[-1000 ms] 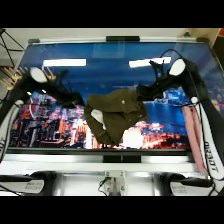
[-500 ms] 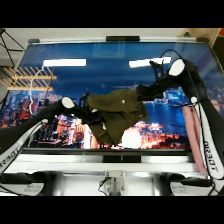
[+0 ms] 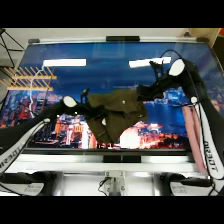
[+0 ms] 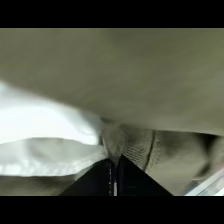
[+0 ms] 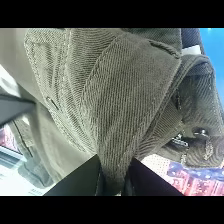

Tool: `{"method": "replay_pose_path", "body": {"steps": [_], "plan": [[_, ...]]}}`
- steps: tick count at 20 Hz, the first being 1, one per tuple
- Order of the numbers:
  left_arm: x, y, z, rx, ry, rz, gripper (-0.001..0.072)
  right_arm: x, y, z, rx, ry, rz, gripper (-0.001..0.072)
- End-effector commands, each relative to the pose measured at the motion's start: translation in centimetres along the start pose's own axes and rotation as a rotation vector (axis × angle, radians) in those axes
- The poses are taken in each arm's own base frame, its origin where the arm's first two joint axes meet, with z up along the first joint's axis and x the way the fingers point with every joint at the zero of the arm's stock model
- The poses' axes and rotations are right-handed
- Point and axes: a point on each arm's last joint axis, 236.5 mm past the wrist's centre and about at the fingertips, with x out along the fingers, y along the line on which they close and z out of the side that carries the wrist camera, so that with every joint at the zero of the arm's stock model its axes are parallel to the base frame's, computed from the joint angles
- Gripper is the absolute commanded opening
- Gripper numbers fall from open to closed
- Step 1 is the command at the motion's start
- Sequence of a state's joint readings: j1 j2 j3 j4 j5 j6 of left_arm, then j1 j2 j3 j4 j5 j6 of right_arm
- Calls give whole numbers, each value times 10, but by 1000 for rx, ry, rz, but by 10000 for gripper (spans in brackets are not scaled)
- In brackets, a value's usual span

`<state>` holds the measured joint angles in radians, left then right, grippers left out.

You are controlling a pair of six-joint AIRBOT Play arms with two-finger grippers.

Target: Fold the shirts.

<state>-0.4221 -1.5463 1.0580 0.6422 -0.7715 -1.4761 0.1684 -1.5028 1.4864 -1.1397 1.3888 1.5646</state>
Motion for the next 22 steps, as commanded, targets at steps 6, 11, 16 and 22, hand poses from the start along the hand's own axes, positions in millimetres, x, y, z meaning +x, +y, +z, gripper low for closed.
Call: {"method": "replay_pose_path", "body": {"steps": [6,11,16,22], "plan": [[-244,-123,96,371,-489,-182,43,-91,26,29,-167,-256,-59,138],[-448,-213,62,616,-945,-211,43,-286,98,57,-336,-839,-86,138],[-515,-266,-31,768,-1091,-267,43,-370,159,-22,-459,-1011,40,138],[-460,-233,-27,676,-876,-246,43,-273,121,-92,-333,-440,22,138]]}}
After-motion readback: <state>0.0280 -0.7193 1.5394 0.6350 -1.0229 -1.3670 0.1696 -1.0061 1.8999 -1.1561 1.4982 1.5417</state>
